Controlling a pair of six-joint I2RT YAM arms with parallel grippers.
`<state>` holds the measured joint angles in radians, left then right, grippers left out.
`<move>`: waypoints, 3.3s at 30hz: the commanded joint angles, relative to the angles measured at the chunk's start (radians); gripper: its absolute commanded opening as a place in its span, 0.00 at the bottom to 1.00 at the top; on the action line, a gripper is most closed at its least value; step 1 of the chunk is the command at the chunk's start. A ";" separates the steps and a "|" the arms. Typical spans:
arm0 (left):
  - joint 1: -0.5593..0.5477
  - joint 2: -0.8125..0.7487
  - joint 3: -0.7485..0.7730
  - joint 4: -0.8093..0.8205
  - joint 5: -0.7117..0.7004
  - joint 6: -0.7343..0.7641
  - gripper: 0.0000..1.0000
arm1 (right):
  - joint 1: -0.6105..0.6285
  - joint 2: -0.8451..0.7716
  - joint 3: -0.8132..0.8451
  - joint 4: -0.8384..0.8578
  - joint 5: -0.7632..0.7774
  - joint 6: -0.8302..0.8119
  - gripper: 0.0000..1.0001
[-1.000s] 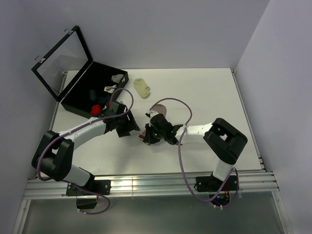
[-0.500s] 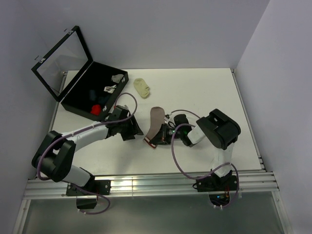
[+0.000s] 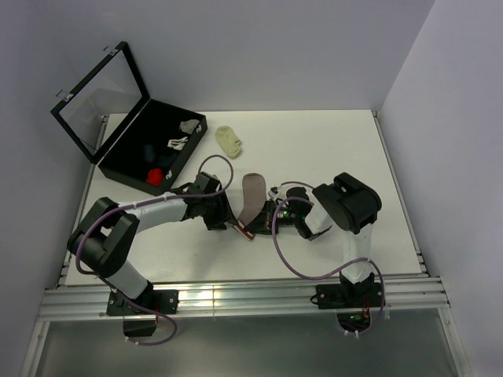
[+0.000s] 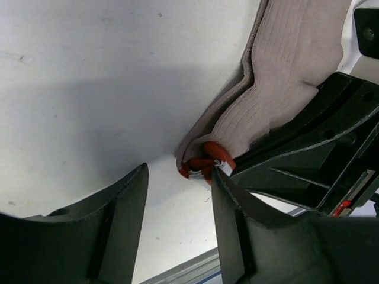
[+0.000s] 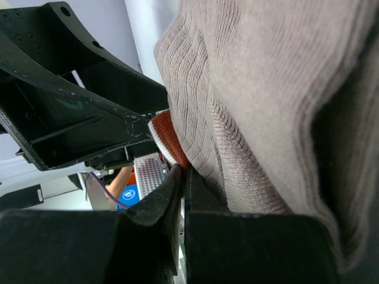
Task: Roll the socks
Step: Roll the sock at the center of the board.
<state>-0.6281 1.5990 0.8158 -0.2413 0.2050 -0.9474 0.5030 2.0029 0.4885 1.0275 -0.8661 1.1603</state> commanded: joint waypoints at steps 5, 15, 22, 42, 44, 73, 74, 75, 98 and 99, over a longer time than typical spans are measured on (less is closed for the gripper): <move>-0.012 0.070 0.052 0.010 0.010 0.018 0.48 | -0.012 -0.036 0.039 -0.250 0.058 -0.115 0.00; -0.013 0.145 0.097 -0.062 -0.019 0.038 0.41 | 0.022 -0.249 0.166 -0.737 0.275 -0.439 0.35; -0.018 0.156 0.108 -0.084 -0.024 0.050 0.40 | 0.143 -0.475 0.229 -1.013 0.616 -0.648 0.41; -0.024 0.154 0.121 -0.107 -0.027 0.058 0.41 | 0.486 -0.426 0.337 -1.110 1.058 -0.880 0.39; -0.024 0.153 0.120 -0.105 -0.029 0.058 0.42 | 0.505 -0.409 0.338 -1.106 1.072 -0.892 0.38; 0.165 -0.128 0.031 -0.093 -0.081 0.056 0.71 | 0.330 -0.303 0.254 -0.793 0.496 -0.513 0.00; 0.165 -0.142 0.013 -0.069 -0.075 0.049 0.72 | 0.307 -0.296 0.240 -0.758 0.446 -0.492 0.00; 0.166 -0.155 -0.006 -0.050 -0.066 0.035 0.73 | 0.263 -0.288 0.228 -0.720 0.403 -0.472 0.00; 0.036 -0.039 -0.069 0.028 -0.058 -0.040 0.56 | 0.127 -0.075 0.134 -0.297 0.093 -0.185 0.00; 0.034 -0.027 -0.063 0.027 -0.065 -0.039 0.54 | 0.127 -0.082 0.145 -0.352 0.102 -0.223 0.00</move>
<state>-0.5846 1.5368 0.7330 -0.1993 0.1658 -0.9913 0.6357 1.9282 0.6296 0.7509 -0.7792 0.9901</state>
